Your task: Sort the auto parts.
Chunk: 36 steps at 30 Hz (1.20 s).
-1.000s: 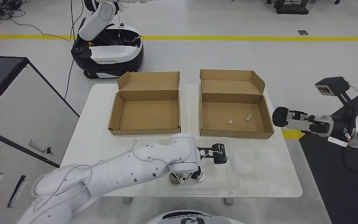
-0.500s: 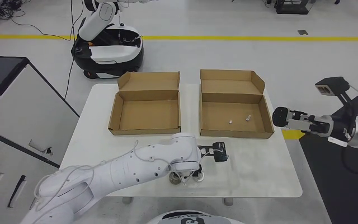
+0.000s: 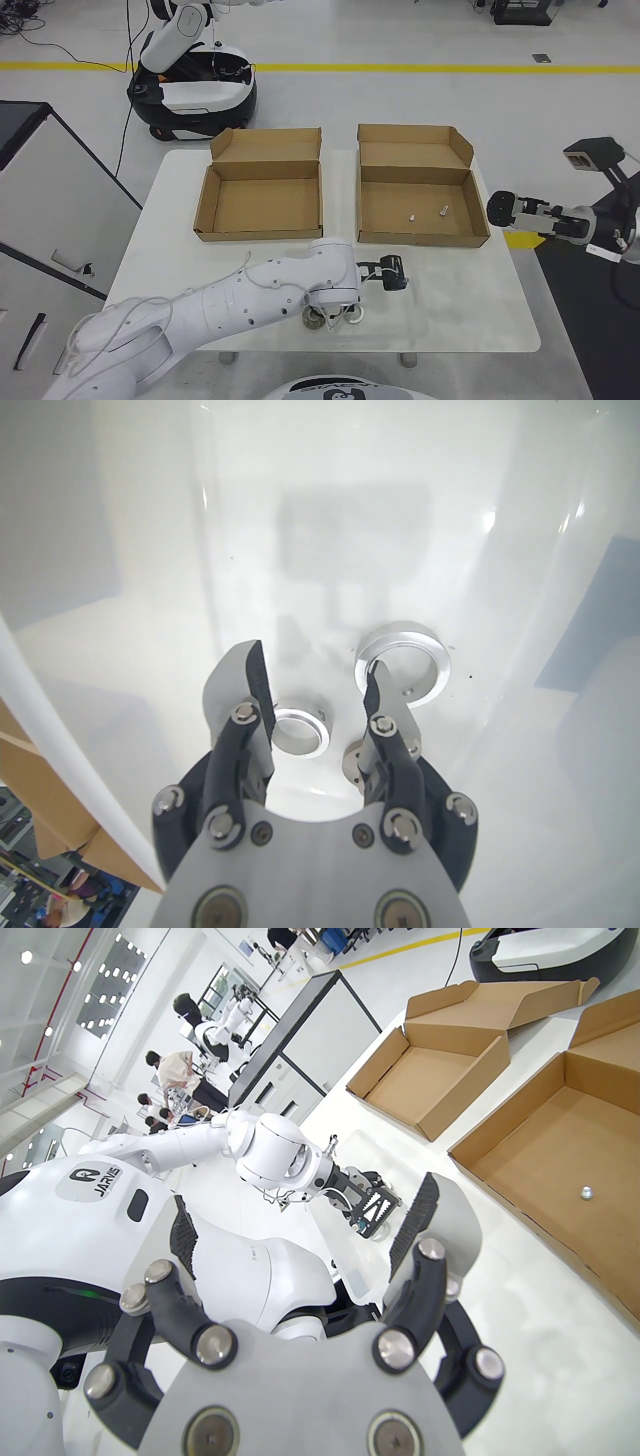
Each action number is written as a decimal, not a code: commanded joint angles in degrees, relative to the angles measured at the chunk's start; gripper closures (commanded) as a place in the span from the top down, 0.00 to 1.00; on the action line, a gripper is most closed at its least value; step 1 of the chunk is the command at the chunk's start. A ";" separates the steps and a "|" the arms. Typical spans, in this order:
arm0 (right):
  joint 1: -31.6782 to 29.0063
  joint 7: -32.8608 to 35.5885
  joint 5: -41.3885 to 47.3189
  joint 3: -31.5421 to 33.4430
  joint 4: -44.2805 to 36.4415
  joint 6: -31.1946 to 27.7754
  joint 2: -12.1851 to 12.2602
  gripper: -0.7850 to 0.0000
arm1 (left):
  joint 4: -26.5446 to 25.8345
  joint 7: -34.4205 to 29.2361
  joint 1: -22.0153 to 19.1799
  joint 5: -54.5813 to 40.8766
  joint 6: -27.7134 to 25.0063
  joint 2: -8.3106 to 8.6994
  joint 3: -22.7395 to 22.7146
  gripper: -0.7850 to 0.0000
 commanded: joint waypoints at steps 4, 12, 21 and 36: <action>0.00 0.00 0.01 0.00 0.00 0.00 0.00 1.00 | 0.21 -0.98 0.10 -0.21 -0.84 -0.23 -0.14 0.48; 0.00 0.00 0.01 0.00 0.00 0.00 0.00 1.00 | 0.80 -2.64 -0.06 -1.84 -2.48 -0.81 -0.31 0.47; 0.00 0.00 0.01 0.00 0.00 0.00 0.00 1.00 | 1.97 -3.54 -0.01 -3.51 -2.94 -1.62 -0.14 0.45; 0.00 0.00 0.01 0.00 0.00 0.00 0.00 1.00 | 3.23 -3.93 0.29 -4.55 -3.00 -2.46 -0.18 0.36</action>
